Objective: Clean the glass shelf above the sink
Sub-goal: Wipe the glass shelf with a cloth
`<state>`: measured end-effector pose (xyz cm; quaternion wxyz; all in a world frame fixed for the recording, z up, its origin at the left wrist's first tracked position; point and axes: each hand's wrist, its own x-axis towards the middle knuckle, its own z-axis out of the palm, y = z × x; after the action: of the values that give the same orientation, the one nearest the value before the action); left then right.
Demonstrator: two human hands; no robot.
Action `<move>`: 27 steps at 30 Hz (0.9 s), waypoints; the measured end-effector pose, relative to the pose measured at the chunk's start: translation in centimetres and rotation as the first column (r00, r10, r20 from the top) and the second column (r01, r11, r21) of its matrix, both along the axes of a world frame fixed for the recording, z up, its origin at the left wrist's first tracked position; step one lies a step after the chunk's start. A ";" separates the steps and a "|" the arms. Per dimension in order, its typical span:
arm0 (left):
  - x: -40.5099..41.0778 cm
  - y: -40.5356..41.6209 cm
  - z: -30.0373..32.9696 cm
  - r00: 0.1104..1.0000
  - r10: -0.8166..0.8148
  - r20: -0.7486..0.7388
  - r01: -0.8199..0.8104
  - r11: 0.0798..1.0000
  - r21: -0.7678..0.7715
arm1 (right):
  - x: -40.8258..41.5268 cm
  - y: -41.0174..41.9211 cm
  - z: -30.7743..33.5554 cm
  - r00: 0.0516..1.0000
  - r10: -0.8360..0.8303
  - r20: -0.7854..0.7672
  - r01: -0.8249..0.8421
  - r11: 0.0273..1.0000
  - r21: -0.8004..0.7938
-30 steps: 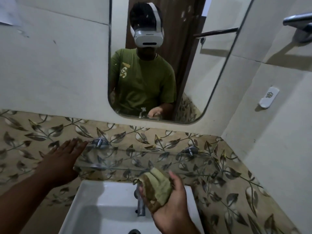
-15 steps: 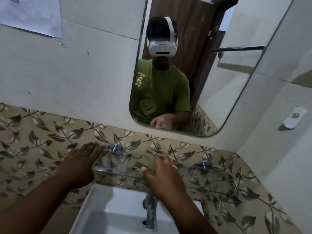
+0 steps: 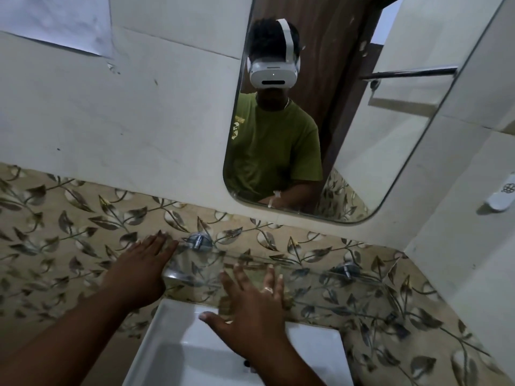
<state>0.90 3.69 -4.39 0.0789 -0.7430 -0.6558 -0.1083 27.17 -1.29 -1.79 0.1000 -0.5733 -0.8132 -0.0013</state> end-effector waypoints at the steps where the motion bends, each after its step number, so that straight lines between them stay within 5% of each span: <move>1: 0.0 0.0 0.1 1.000 -0.001 0.002 0.001 1.000 -0.005 | 1.0 0.3 0.3 0.999 -0.028 0.030 0.029 0.999 -0.034; 8: -0.1 -0.1 -0.1 0.999 0.020 -0.026 -0.020 1.000 -0.008 | -1.7 3.3 0.9 0.990 -0.111 0.089 0.117 0.991 -0.063; 13: 0.0 0.2 -0.3 1.000 0.016 -0.019 -0.017 0.998 -0.052 | -6.4 3.4 -0.2 0.999 -0.002 0.039 0.003 1.000 -0.018; 17: -0.1 0.0 -0.1 1.000 0.013 -0.023 -0.014 0.999 -0.046 | -3.0 1.9 -1.6 0.987 0.158 0.025 -0.160 0.971 0.179; 21: 0.1 0.3 -0.3 0.999 0.022 -0.035 -0.023 1.000 -0.016 | 3.4 1.2 -2.0 0.999 -0.037 0.017 0.033 0.976 0.215; 27: 0.5 0.0 -0.1 0.998 0.060 -0.023 -0.061 0.998 -0.021 | 2.5 3.0 -0.4 0.959 -0.260 0.115 0.267 0.963 -0.042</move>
<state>1.41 3.72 -4.53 0.0814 -0.7247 -0.6782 -0.0907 29.63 1.70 -2.19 0.0382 -0.6782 -0.7335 -0.0223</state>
